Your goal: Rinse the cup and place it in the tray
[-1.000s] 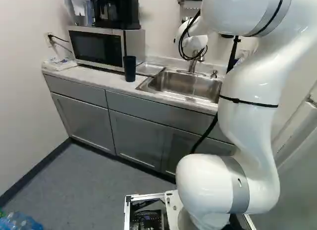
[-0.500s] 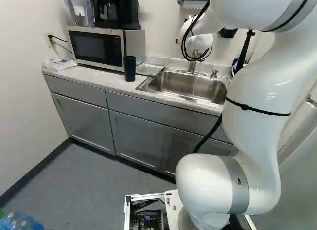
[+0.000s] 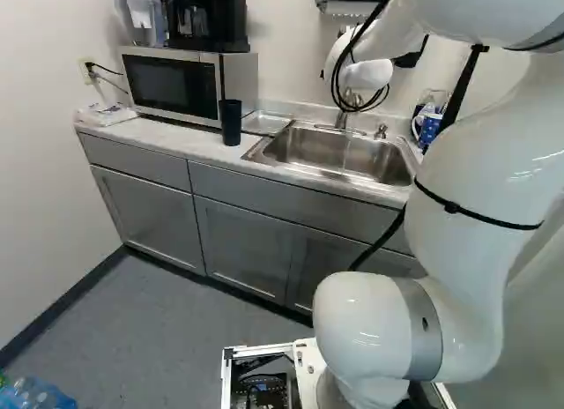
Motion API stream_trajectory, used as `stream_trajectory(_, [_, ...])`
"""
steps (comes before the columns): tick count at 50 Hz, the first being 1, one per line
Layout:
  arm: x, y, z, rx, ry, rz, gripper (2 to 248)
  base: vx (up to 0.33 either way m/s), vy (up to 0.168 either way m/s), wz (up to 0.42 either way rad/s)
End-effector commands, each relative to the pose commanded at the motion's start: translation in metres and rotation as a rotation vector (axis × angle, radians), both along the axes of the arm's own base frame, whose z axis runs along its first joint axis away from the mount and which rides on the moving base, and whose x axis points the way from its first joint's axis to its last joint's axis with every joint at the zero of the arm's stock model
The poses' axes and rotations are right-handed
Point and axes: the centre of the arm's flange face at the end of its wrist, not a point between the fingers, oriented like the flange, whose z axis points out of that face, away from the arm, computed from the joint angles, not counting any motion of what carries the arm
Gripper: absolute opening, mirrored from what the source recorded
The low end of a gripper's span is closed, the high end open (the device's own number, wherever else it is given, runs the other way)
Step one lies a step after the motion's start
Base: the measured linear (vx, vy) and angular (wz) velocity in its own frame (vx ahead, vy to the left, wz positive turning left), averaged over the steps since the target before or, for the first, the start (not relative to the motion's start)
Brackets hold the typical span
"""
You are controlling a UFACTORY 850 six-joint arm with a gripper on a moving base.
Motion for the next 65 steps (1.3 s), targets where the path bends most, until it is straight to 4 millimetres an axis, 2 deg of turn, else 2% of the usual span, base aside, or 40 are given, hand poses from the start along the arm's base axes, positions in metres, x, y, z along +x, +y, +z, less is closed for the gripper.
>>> stream_trajectory(23, [-0.046,-0.009,-0.003,0.011,0.039,-0.036,247,0.0,0.0,0.0])
stream_trajectory(65, [-0.129,-0.002,-0.034,0.105,0.34,-0.059,247,0.0,0.0,0.0])
